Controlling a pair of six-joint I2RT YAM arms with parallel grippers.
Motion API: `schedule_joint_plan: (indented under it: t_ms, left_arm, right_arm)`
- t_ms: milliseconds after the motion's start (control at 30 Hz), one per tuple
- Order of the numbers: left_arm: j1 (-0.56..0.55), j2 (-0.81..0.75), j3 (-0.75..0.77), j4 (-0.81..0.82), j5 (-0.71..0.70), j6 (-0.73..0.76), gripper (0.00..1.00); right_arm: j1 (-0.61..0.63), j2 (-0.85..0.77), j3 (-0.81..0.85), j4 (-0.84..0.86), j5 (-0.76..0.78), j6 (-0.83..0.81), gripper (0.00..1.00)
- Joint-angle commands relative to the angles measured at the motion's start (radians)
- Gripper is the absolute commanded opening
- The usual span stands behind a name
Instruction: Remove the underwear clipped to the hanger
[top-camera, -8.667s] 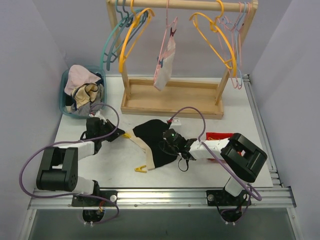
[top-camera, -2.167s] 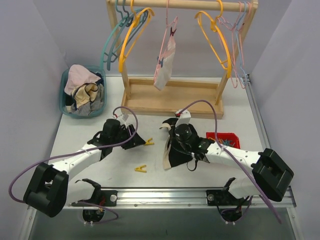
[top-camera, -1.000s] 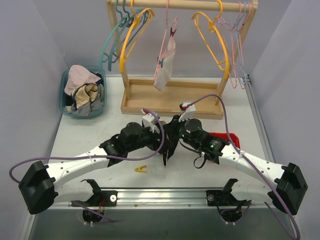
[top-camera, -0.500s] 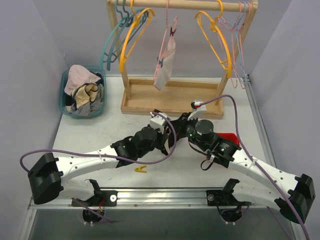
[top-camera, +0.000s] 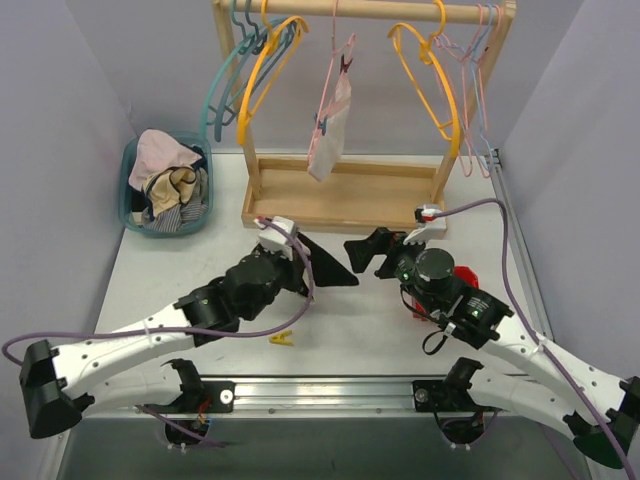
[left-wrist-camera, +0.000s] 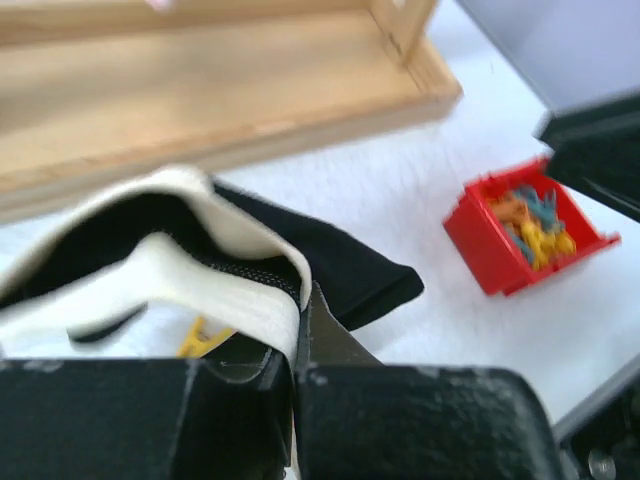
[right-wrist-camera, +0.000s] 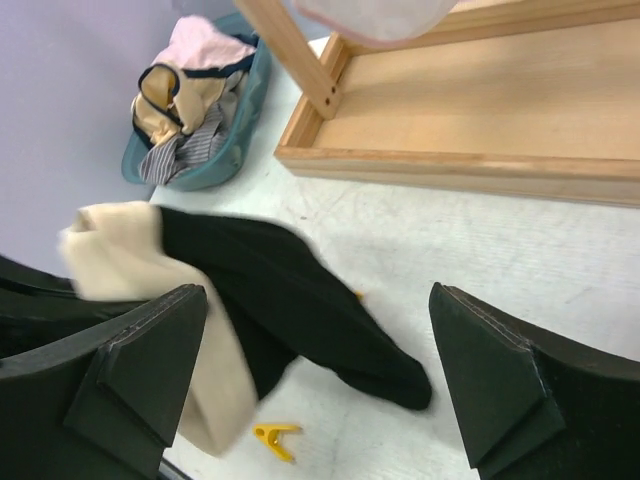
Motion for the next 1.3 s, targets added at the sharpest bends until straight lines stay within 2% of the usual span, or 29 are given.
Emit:
schedule_joint_plan:
  t_ms: [0, 67, 133, 200, 233, 300, 333, 400, 500, 533, 567, 600, 633, 667, 733, 800, 933, 1033, 1167, 1267]
  left_arm:
    - [0.056, -0.16, 0.048, -0.046, -0.114, 0.04, 0.03]
    - [0.108, -0.206, 0.079, -0.129, -0.134, 0.034, 0.03]
    - [0.226, -0.249, 0.105, -0.251, -0.214, -0.007, 0.03]
    - [0.333, -0.274, 0.136, -0.296, -0.227, -0.027, 0.03]
    - [0.442, -0.277, 0.14, -0.29, -0.199, -0.029, 0.03]
    - [0.537, -0.26, 0.146, -0.252, -0.184, -0.018, 0.03]
    - [0.641, -0.246, 0.157, -0.217, -0.172, -0.015, 0.03]
    - [0.74, -0.188, 0.183, -0.172, -0.142, -0.011, 0.03]
    - [0.921, -0.096, 0.191, 0.004, -0.057, -0.008, 0.03]
    - [0.961, -0.073, 0.185, 0.15, -0.015, -0.006, 0.03]
    - [1.028, -0.047, 0.18, 0.228, 0.037, -0.012, 0.03]
    - [1.056, 0.011, 0.176, 0.306, 0.072, -0.023, 0.03]
    - [1.07, 0.043, 0.183, 0.453, 0.1, -0.029, 0.03]
    - [1.11, 0.085, 0.194, 0.512, 0.115, -0.041, 0.03]
    - [1.142, 0.211, 0.244, 0.602, 0.169, -0.058, 0.03]
    - [1.154, 0.336, 0.318, 0.646, 0.189, -0.051, 0.03]
    - [1.184, 0.542, 0.376, 0.851, 0.201, -0.095, 0.03]
    - [1.199, 0.706, 0.447, 0.795, 0.263, -0.143, 0.03]
    - [1.204, 0.837, 0.41, 0.798, 0.273, -0.182, 0.06]
    - [1.207, 0.927, 0.418, 0.736, 0.301, -0.23, 0.11]
  right_arm:
    - [0.002, -0.088, 0.055, -0.08, 0.123, -0.021, 1.0]
    - [0.001, -0.113, 0.052, -0.119, 0.137, -0.023, 1.0]
    - [-0.001, -0.142, 0.041, -0.154, 0.135, -0.02, 1.0]
    - [-0.001, -0.153, 0.028, -0.171, 0.123, -0.014, 1.0]
    - [-0.001, -0.154, 0.023, -0.179, 0.116, -0.014, 1.0]
    - [-0.002, -0.153, 0.009, -0.185, 0.094, -0.004, 1.0]
    - [-0.001, -0.15, -0.005, -0.189, 0.085, 0.0, 1.0]
    - [-0.001, -0.142, -0.018, -0.191, 0.063, 0.006, 1.0]
    - [-0.001, -0.125, -0.043, -0.189, 0.019, 0.019, 1.0]
    - [-0.001, -0.116, -0.045, -0.189, 0.001, 0.022, 1.0]
    - [-0.001, -0.101, -0.046, -0.189, -0.007, 0.022, 1.0]
    - [-0.001, -0.093, -0.046, -0.189, -0.016, 0.022, 1.0]
    - [-0.002, -0.087, -0.046, -0.188, -0.024, 0.02, 1.0]
    - [-0.001, -0.081, -0.045, -0.185, -0.038, 0.019, 1.0]
    - [-0.001, -0.066, -0.045, -0.179, -0.047, 0.014, 1.0]
    - [0.001, -0.061, -0.049, -0.179, -0.044, 0.008, 1.0]
    - [-0.001, -0.067, -0.069, -0.182, -0.029, 0.002, 1.0]
    - [0.002, -0.058, -0.09, -0.182, -0.023, 0.003, 1.0]
    - [0.002, -0.032, -0.11, -0.182, -0.021, 0.017, 1.0]
    - [0.006, -0.032, -0.126, -0.176, -0.021, 0.02, 1.0]
